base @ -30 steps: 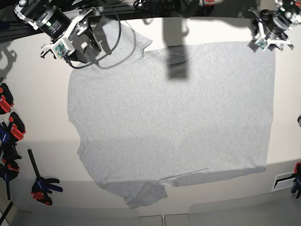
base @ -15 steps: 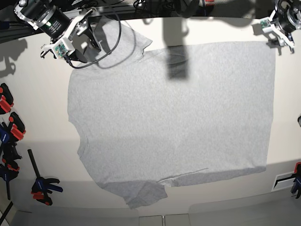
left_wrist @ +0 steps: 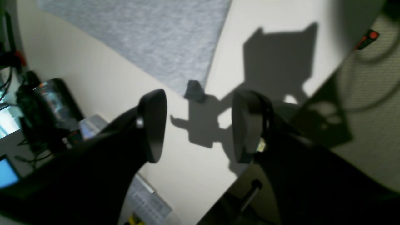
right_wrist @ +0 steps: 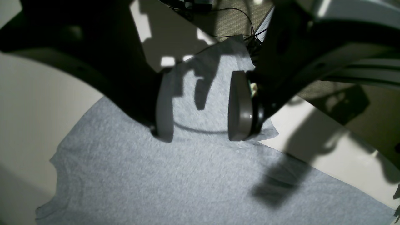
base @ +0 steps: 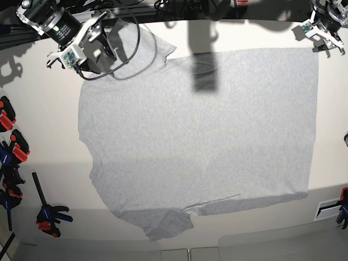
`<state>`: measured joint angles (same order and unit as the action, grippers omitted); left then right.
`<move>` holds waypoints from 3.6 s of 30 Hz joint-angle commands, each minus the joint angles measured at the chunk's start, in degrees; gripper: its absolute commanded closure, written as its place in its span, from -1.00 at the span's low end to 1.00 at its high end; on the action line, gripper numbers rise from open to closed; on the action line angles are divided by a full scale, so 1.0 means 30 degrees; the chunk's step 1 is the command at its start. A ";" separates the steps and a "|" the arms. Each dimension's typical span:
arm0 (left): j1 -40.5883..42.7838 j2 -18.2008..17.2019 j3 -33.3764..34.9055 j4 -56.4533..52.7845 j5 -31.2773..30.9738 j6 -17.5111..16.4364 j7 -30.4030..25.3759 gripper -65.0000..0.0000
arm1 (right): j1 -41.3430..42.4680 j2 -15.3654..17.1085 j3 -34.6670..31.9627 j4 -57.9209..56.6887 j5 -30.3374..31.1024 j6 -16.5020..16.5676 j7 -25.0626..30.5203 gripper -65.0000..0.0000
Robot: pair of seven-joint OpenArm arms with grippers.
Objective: Fold the T-shirt properly
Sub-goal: 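Lower both grippers onto the shirt's collar-side corners and pinch them, then hold the collar-side corners and drag them slightly toward the robot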
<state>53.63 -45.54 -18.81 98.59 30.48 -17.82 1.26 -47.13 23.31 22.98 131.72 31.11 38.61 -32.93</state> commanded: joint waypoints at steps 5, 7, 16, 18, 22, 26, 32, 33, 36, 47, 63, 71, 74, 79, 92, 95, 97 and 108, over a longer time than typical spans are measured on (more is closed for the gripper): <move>0.0102 -0.0284 -0.0175 0.0131 0.0051 0.1319 -0.0444 0.06 | -0.0051 0.0160 0.0102 0.0306 0.0270 0.0131 0.0437 0.16; 0.0109 -0.0284 0.0007 0.0073 0.0058 0.1304 -0.0423 0.06 | -0.0051 0.0160 0.0102 0.0306 0.0270 0.0131 0.0437 0.16; -0.2951 -0.0277 0.3949 -0.2805 0.1588 0.2178 -0.0576 0.06 | -0.0051 0.0160 0.0102 0.0306 0.0277 0.0131 0.0364 0.16; -0.3818 -0.0277 0.5107 -0.3643 0.2229 0.2543 -0.0401 0.06 | -0.0058 0.0153 0.0102 0.0306 0.0277 0.0131 0.0291 0.16; -0.5020 -0.0277 0.7002 -0.5260 0.2550 0.2535 0.0940 0.06 | -0.0066 0.0153 0.0102 0.0306 0.0270 0.0131 0.0226 0.16; -0.5523 -0.0277 0.7555 -0.6411 0.2550 0.3060 0.1166 0.06 | -0.0058 0.0153 0.0102 0.0306 0.0277 0.0131 0.0233 0.16; -0.5472 -0.0277 0.7541 -0.7300 0.2484 0.3031 0.1202 0.06 | -0.0058 0.0153 0.0102 0.0306 0.0270 0.0131 0.0219 0.16; -0.5450 -0.0277 0.7541 -0.7278 0.2484 0.3031 0.0845 0.06 | -0.0058 0.0153 0.0102 0.0306 0.0270 0.0131 0.0219 0.16; -0.5450 -0.0277 0.7541 -0.6907 0.2492 0.3031 -0.0459 0.16 | -0.0058 0.0160 0.0102 0.0306 0.0051 0.0138 0.0175 0.16; -0.5501 -0.0277 0.7541 -0.5391 0.2484 0.3067 0.0007 1.00 | -0.0423 0.2601 -0.0692 0.0306 -0.8109 0.0463 -0.0364 0.16; -0.5501 -0.0284 0.7541 -0.5275 0.2477 0.3089 0.0430 1.00 | -0.0794 0.3657 -1.2240 0.0117 -1.6553 -0.2601 -0.2390 0.12; -0.5493 -0.0284 0.7541 -0.5275 0.2477 0.3089 0.0430 1.00 | -0.0787 0.3657 -1.4469 -0.2710 -2.1158 -0.4830 -0.0801 -0.07; -0.5501 -0.0284 0.7541 -0.5275 0.2477 0.3089 0.0430 1.00 | -0.0787 0.3657 -1.4710 -0.3599 -2.3125 -0.6156 -0.0291 -0.07; -0.5501 -0.0284 0.7541 -0.5275 0.2484 0.3082 0.0430 1.00 | -0.0794 0.3657 -1.4812 -0.4932 -2.3263 -0.6156 0.0189 -0.07; -0.5501 -0.0284 0.7541 -0.5275 0.2477 0.3082 0.0430 1.00 | 0.0051 0.3650 -1.4834 -0.5056 -2.3394 -0.6135 0.2025 -0.06; -0.5501 -0.0284 0.7541 -0.5275 0.2477 0.3082 0.0430 1.00 | 0.0051 0.3650 -1.4834 -0.5064 -2.3394 -0.5887 0.2200 -0.06; -0.5501 -0.0284 0.7541 -0.5275 0.2477 0.3089 0.0430 1.00 | 0.0051 0.3650 -1.4834 -0.5064 -2.3394 -0.5865 0.2200 -0.06; -0.5501 -0.0284 0.7541 -0.5275 0.2477 0.3089 0.0430 1.00 | 0.0270 0.3650 -1.5198 -0.6659 -2.4421 -0.5901 0.2433 -0.06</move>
<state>36.49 -46.02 3.44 82.78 38.39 -5.80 2.96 -46.00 33.82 -22.70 111.35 -42.72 20.86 -25.89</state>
